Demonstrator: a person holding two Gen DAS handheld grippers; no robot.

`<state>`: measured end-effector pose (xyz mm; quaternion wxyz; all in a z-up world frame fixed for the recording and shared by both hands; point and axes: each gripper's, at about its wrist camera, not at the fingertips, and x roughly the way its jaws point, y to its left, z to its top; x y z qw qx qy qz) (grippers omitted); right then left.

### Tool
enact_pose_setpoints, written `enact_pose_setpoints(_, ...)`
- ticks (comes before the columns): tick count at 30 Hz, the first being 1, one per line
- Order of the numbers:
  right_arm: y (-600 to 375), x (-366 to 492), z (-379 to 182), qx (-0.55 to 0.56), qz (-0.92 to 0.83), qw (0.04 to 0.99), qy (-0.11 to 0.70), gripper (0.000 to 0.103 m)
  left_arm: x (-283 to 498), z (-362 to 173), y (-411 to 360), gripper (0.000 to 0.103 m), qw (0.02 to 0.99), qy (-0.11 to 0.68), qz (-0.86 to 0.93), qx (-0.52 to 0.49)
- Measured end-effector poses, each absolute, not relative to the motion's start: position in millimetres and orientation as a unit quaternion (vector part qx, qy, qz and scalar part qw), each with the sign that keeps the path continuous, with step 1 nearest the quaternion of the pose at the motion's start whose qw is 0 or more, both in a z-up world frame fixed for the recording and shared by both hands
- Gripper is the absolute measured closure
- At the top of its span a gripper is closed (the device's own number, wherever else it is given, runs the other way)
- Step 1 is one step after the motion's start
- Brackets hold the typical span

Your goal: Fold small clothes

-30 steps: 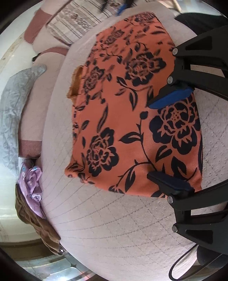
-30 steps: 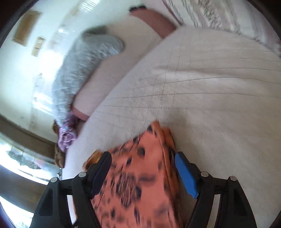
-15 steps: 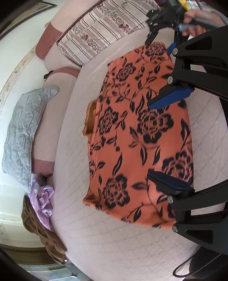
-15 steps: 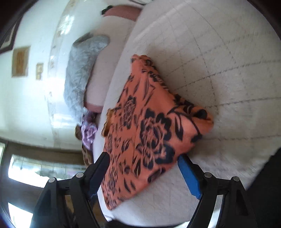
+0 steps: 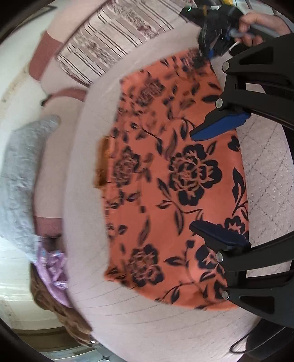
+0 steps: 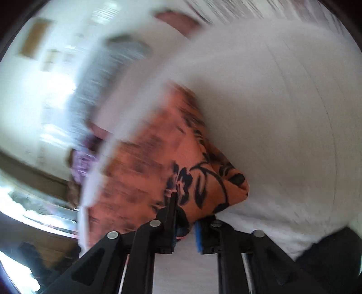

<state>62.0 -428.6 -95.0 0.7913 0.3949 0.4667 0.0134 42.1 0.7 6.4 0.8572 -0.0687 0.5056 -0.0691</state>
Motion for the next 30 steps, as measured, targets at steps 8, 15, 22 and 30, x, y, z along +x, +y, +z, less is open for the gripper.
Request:
enact_pose_setpoints(8, -474.9, 41.0, -77.4, 0.442, 0.019, 0.797, 0.412, 0.036, 55.1, 4.2, -16.5, 0.029, 0.861, 0.497, -0.088, -0.061)
enact_pose_setpoints(15, -497.8, 111.7, -50.4, 0.387, 0.071, 0.820, 0.415, 0.036, 60.6, -31.4, -33.3, 0.027, 0.849, 0.523, -0.078, -0.008)
enact_pose_setpoints(22, -475.6, 228.4, -81.7, 0.321, 0.092, 0.786, 0.521, 0.050, 59.2, -33.5, -29.9, 0.026, 0.850, 0.518, -0.094, -0.010)
enact_pose_setpoints(30, -462.4, 221.4, -64.2, 0.265, -0.008, 0.816, 0.514, 0.073, 51.1, -13.6, -15.4, 0.025, 0.853, 0.509, -0.108, -0.039)
